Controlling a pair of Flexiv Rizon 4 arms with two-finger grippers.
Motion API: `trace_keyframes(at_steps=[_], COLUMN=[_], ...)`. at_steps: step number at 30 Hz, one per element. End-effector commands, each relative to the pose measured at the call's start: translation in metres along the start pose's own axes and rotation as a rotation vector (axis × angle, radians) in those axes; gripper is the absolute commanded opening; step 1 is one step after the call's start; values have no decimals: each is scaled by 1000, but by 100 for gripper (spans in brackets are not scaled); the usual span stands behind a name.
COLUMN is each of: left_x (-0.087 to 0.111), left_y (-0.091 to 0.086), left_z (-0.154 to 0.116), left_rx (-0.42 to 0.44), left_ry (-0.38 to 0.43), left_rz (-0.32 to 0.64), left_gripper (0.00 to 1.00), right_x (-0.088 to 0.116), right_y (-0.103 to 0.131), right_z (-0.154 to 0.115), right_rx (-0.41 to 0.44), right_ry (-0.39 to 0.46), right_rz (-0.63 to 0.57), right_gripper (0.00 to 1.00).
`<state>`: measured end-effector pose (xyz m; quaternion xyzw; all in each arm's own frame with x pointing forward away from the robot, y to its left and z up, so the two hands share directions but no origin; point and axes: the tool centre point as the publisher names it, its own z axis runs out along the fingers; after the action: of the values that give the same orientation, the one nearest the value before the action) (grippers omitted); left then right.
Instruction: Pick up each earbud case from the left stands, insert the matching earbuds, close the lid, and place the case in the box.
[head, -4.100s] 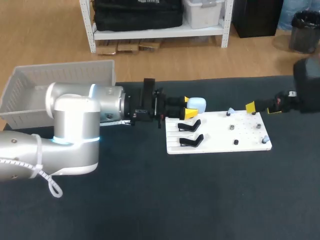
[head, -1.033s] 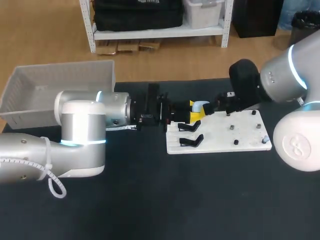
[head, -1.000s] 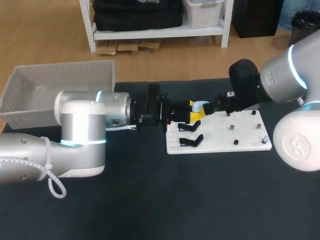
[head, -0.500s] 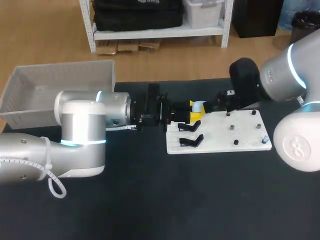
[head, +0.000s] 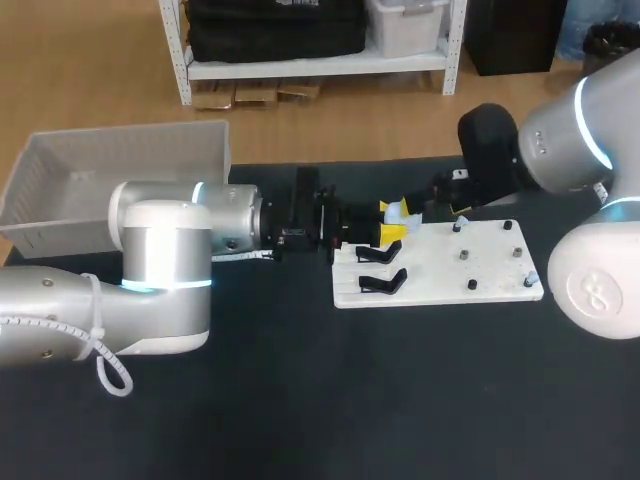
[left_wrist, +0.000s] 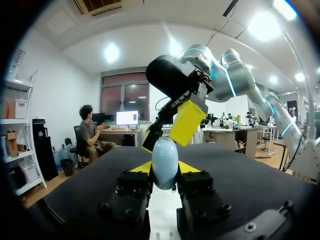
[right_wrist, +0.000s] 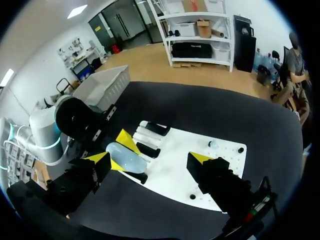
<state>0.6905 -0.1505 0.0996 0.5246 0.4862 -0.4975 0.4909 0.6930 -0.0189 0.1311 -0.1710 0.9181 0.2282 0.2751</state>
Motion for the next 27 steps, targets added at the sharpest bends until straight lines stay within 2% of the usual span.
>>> trace_keyframes(at_steps=[1, 5, 15, 27], left_x=[1, 1, 1, 1], left_y=[0, 0, 0, 0], left_z=[0, 0, 0, 0], left_rx=[0, 0, 0, 0], left_ry=[-3, -3, -3, -3], left_rz=[1, 1, 1, 1], left_gripper=[0, 0, 0, 0], right_x=[-9, -9, 19, 28], right_y=[3, 6, 3, 5], right_z=[-1, -10, -14, -5], right_rx=[27, 21, 14, 17], right_ry=[-14, -23, -5, 23], right_rz=[-1, -5, 32, 39], right_gripper=[100, 100, 100, 100])
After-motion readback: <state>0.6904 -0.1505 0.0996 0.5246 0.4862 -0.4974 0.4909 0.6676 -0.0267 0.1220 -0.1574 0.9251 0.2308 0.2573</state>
